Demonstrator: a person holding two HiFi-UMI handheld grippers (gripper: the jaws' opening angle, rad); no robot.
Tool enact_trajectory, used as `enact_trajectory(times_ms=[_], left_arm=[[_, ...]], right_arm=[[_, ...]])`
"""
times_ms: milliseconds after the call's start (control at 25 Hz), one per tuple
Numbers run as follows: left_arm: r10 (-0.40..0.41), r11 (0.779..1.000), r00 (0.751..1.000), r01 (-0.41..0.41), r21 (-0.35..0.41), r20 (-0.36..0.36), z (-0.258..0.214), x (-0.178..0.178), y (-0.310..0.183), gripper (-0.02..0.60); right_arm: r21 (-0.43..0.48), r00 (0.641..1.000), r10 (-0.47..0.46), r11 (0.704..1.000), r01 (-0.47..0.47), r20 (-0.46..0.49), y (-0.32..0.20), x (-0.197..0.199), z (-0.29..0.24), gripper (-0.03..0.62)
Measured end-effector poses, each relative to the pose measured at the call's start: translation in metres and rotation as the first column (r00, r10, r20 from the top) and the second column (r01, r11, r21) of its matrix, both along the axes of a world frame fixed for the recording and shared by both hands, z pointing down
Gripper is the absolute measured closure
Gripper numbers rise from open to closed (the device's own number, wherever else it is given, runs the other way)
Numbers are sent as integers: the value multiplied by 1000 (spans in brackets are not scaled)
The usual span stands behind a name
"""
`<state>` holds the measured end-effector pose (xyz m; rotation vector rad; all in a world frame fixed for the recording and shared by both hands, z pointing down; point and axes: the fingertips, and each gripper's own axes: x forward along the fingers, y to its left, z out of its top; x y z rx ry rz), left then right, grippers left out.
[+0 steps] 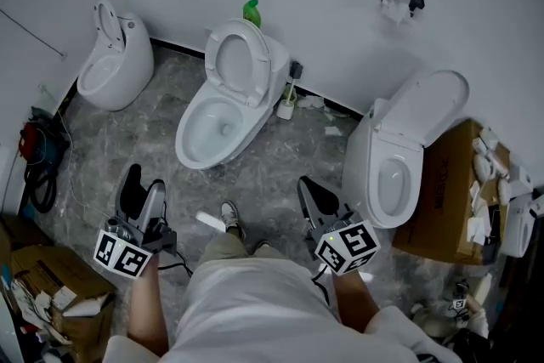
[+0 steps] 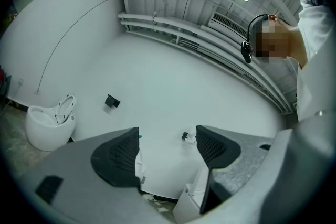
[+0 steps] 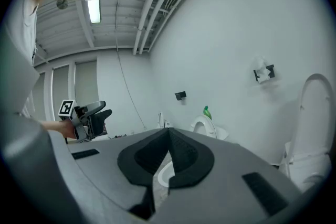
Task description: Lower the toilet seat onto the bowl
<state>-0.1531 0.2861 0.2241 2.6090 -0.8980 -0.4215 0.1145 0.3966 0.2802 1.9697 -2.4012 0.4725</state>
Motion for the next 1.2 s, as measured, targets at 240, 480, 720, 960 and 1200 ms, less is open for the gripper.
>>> enact_trajectory(times_ms=[240,480,720,960,1200], left_arm=[[36,995,997,-42,-94,-69,40,30,-74,250],[130,984,990,-136,-117,-59,62,98,-199,250],[213,954,976,-216,-207,-37,97,149,-302,249],[219,942,976,-211,-263,-1,120,193,-370,250],[195,951,978,-170,-258,76,137,233,-418,250]], right_arm=[[-46,999,15,999,-17,-35,-61,16,17,596],[-86,992,78,992,-87,-96,-158,54,9,595],[-124,983,126,982,-142,-132,-243,65,2,595],[-162,978,170,969,-189,-121,-281,91,6,595],[-165,989,123,977,-136,-87,-331,116,19,595]])
